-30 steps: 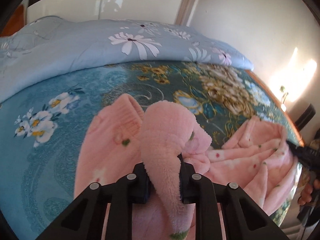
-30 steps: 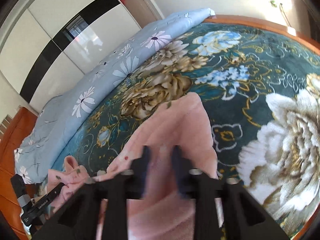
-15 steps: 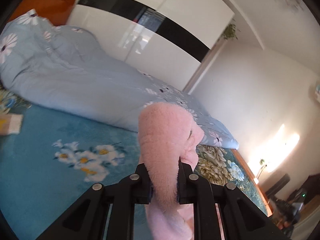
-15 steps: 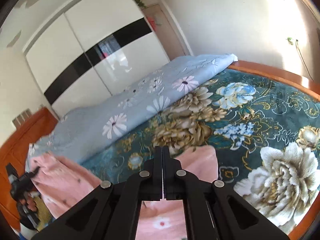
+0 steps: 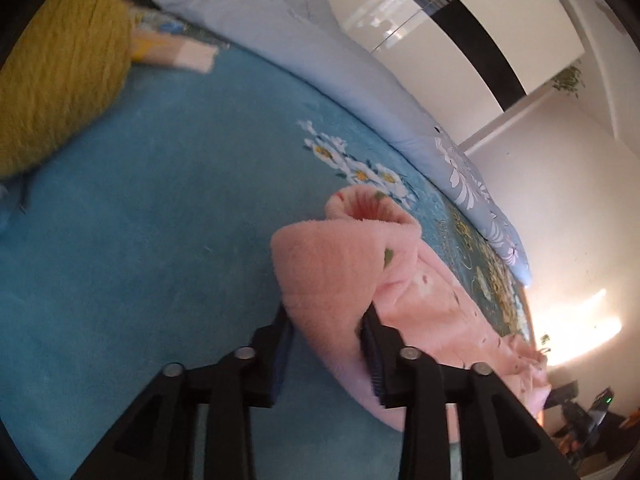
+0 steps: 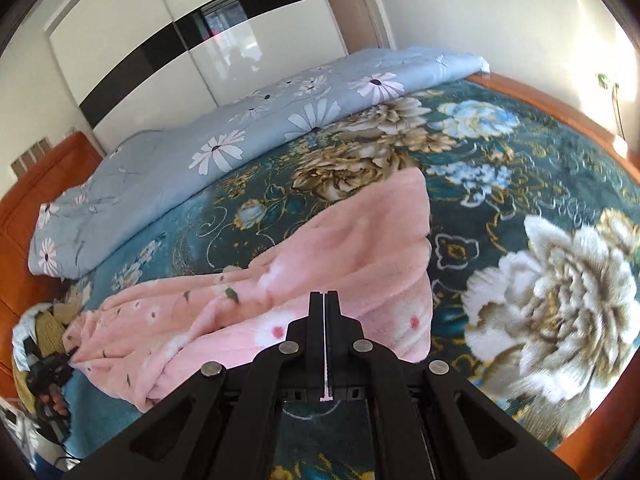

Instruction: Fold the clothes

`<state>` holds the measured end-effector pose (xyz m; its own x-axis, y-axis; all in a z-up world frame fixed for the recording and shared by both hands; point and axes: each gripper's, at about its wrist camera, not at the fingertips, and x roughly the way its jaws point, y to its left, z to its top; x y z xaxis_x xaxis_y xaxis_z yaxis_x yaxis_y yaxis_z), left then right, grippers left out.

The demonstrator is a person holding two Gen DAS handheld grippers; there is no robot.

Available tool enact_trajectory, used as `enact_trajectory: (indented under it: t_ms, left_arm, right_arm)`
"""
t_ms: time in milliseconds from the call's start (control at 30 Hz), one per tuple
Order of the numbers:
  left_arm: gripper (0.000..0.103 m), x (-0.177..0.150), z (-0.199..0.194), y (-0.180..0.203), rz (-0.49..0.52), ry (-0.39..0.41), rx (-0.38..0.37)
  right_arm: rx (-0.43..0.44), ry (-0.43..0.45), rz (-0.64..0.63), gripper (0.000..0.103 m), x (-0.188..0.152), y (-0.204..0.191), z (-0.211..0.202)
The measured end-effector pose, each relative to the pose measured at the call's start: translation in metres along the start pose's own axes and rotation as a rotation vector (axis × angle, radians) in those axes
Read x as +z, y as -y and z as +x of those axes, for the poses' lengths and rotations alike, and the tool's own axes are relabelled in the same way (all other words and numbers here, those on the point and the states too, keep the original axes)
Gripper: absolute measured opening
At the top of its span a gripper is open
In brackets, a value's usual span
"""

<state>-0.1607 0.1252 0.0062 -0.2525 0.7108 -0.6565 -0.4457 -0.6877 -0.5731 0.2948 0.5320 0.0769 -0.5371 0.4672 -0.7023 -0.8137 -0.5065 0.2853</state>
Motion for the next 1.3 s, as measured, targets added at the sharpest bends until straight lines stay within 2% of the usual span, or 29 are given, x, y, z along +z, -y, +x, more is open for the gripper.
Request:
enact_trajectory:
  t_ms: [33,100,167,267,333,367,400,533,600,633,700,767,833,867,933,967,1000,1233,1300]
  left_arm:
    - [0.054,0.001,-0.008,0.005,0.036,0.022,0.017]
    - [0.068,0.008,-0.021,0.02,0.111,0.072,0.032]
    - [0.076,0.021,-0.016,0.037,0.175,0.081,0.04]
    - [0.077,0.037,0.018,0.056,0.22,0.018,0.032]
    - [0.077,0.042,0.045,0.061,0.219,-0.041,0.069]
    - [0.077,0.044,0.055,0.062,0.215,-0.055,0.099]
    - [0.077,0.044,0.06,0.062,0.211,-0.054,0.113]
    - [0.076,0.041,0.066,0.068,0.233,-0.04,0.097]
    - [0.074,0.039,0.063,0.07,0.259,-0.035,0.085]
    - [0.073,0.037,0.06,0.07,0.265,-0.035,0.075]
    - [0.055,0.033,0.054,0.07,0.277,-0.036,0.053]
    - [0.045,0.033,0.052,0.071,0.285,-0.05,0.05]
    - [0.025,0.032,0.052,0.071,0.29,-0.058,0.059]
    - [0.009,0.031,0.05,0.07,0.285,-0.053,0.058]
    - [0.007,0.031,0.047,0.068,0.273,-0.043,0.056]
    - [0.006,0.031,0.045,0.068,0.268,-0.038,0.055]
    - [0.005,0.031,0.041,0.068,0.261,-0.028,0.048]
    - [0.005,0.034,-0.017,0.075,0.23,0.084,-0.031]
    - [0.0,0.03,-0.043,0.078,0.236,0.132,-0.057]
  right_arm:
    - [-0.004,-0.014,-0.034,0.001,0.002,-0.006,0.001]
    - [-0.013,-0.04,-0.104,0.001,0.007,-0.017,0.004]
    - [-0.024,-0.057,-0.18,0.001,0.015,-0.031,0.011]
    - [0.041,-0.097,-0.23,0.003,0.031,-0.057,0.036]
    - [0.066,-0.142,-0.281,0.017,0.03,-0.071,0.057]
    - [0.079,-0.164,-0.306,0.032,0.03,-0.078,0.068]
    - [0.091,-0.187,-0.331,0.038,0.029,-0.086,0.078]
    - [0.141,-0.277,-0.431,0.04,0.027,-0.115,0.12]
    - [0.166,-0.323,-0.481,0.045,0.026,-0.129,0.14]
    - [0.179,-0.345,-0.506,0.045,0.026,-0.136,0.151]
    - [0.198,-0.389,-0.561,0.045,0.022,-0.144,0.166]
    - [0.189,-0.426,-0.614,0.045,0.013,-0.151,0.178]
    - [0.161,-0.459,-0.651,0.045,0.003,-0.155,0.188]
    - [0.145,-0.469,-0.664,0.045,-0.003,-0.156,0.19]
    - [0.121,-0.465,-0.678,0.032,-0.011,-0.157,0.19]
    - [0.116,-0.454,-0.67,0.017,-0.012,-0.157,0.188]
    - [0.109,-0.447,-0.654,0.009,-0.012,-0.157,0.184]
    - [0.112,-0.338,-0.574,0.006,-0.007,-0.166,0.129]
    - [0.143,-0.289,-0.563,0.006,-0.005,-0.168,0.105]
